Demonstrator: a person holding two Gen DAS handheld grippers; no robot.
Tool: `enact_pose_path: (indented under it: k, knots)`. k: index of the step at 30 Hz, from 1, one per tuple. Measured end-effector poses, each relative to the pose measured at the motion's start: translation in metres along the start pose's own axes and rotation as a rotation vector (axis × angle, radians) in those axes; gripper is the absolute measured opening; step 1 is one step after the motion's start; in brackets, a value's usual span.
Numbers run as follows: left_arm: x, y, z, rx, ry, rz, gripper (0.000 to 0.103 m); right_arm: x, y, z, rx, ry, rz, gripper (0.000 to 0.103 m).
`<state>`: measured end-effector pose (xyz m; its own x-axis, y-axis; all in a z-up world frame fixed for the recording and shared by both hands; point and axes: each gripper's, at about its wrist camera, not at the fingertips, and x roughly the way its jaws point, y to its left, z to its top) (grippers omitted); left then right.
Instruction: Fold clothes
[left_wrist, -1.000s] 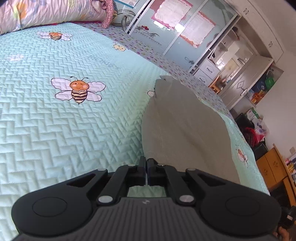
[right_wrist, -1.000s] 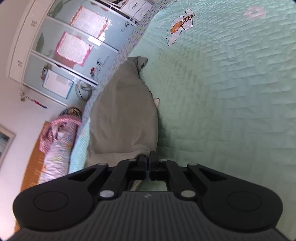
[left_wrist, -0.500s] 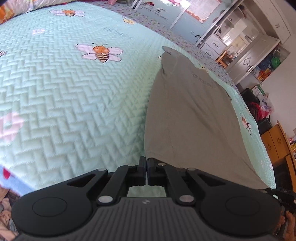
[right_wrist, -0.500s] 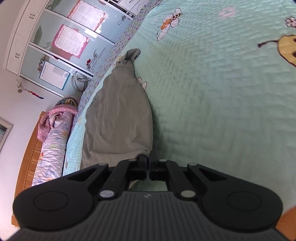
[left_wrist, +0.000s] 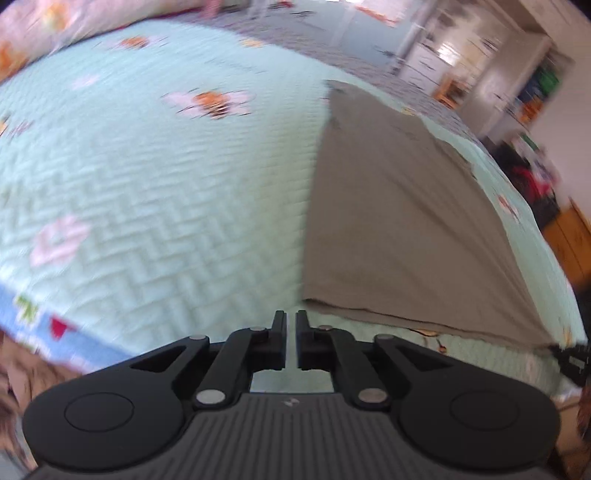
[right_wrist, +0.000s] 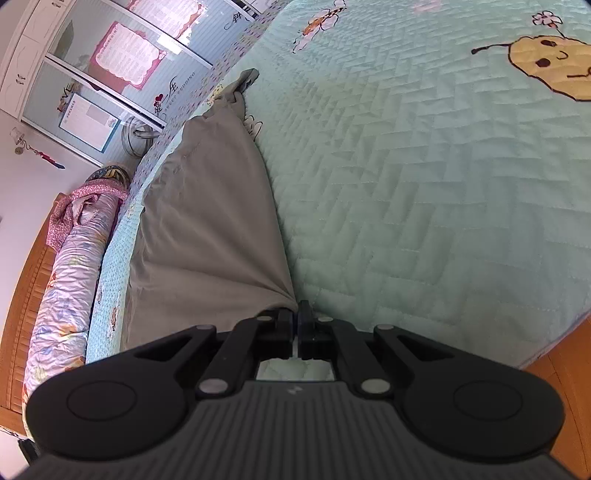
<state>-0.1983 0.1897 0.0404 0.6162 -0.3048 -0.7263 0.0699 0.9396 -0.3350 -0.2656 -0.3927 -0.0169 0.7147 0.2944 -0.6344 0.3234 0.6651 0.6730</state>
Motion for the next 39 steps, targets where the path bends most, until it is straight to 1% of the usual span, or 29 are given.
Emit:
enact_pose_path:
  k: [1, 2, 4, 6, 9, 11, 13, 16, 18, 19, 20, 23, 27, 30, 32, 35, 37, 39]
  knots:
    - [0.003, -0.007, 0.002, 0.027, -0.006, -0.012, 0.013, 0.0, 0.0, 0.001, -0.001, 0.0, -0.003, 0.002]
    - [0.008, -0.008, 0.003, 0.015, -0.011, -0.013, 0.021, 0.0, -0.001, 0.001, 0.003, 0.002, -0.002, 0.002]
    - [0.018, -0.009, 0.006, -0.012, -0.023, -0.014, 0.031, 0.0, -0.004, 0.002, 0.015, 0.006, 0.0, 0.002]
    - [0.026, -0.006, 0.008, -0.061, -0.014, -0.011, 0.031, 0.0, -0.003, 0.001, 0.012, 0.006, -0.006, 0.002]
    - [0.03, -0.012, 0.01, -0.053, -0.012, -0.012, 0.031, 0.001, 0.002, 0.001, -0.015, 0.006, -0.022, 0.002]
    - [0.028, -0.02, 0.01, -0.007, -0.028, 0.029, 0.032, 0.0, 0.007, 0.0, -0.045, -0.002, -0.037, 0.002]
    - [0.027, -0.026, 0.01, 0.039, -0.045, 0.035, 0.035, 0.001, 0.016, -0.002, -0.095, -0.007, -0.055, 0.003]
    - [0.031, -0.036, 0.014, 0.092, -0.043, 0.06, 0.035, 0.001, 0.028, -0.006, -0.171, -0.021, -0.088, 0.003]
    - [0.029, -0.044, 0.015, 0.16, -0.048, 0.057, 0.035, 0.0, 0.037, -0.009, -0.242, -0.038, -0.122, 0.003]
    - [0.028, -0.05, 0.013, 0.218, -0.043, 0.064, 0.035, -0.002, 0.042, -0.012, -0.283, -0.053, -0.145, 0.003]
    - [0.027, -0.057, 0.011, 0.276, -0.038, 0.071, 0.035, -0.001, 0.048, -0.016, -0.339, -0.058, -0.167, 0.003]
    - [0.034, -0.07, 0.005, 0.397, -0.017, 0.103, 0.036, 0.0, 0.066, -0.028, -0.507, -0.067, -0.222, 0.003]
    - [0.042, -0.071, 0.006, 0.4, -0.011, 0.105, 0.036, 0.004, 0.087, -0.044, -0.691, -0.075, -0.273, 0.003]
    - [0.045, -0.078, 0.006, 0.437, -0.018, 0.122, 0.039, 0.004, 0.097, -0.052, -0.796, -0.087, -0.303, 0.003]
    - [0.047, -0.081, 0.006, 0.463, -0.021, 0.136, 0.04, 0.006, 0.096, -0.052, -0.798, -0.088, -0.339, 0.004]
    - [0.048, -0.085, 0.006, 0.468, -0.019, 0.135, 0.04, 0.007, 0.094, -0.051, -0.795, -0.089, -0.392, 0.006]
    - [0.048, -0.087, 0.006, 0.486, -0.024, 0.132, 0.04, 0.004, 0.087, -0.045, -0.726, -0.083, -0.38, 0.011]
    - [0.048, -0.091, 0.005, 0.527, -0.029, 0.141, 0.04, 0.001, 0.081, -0.042, -0.672, -0.079, -0.359, 0.012]
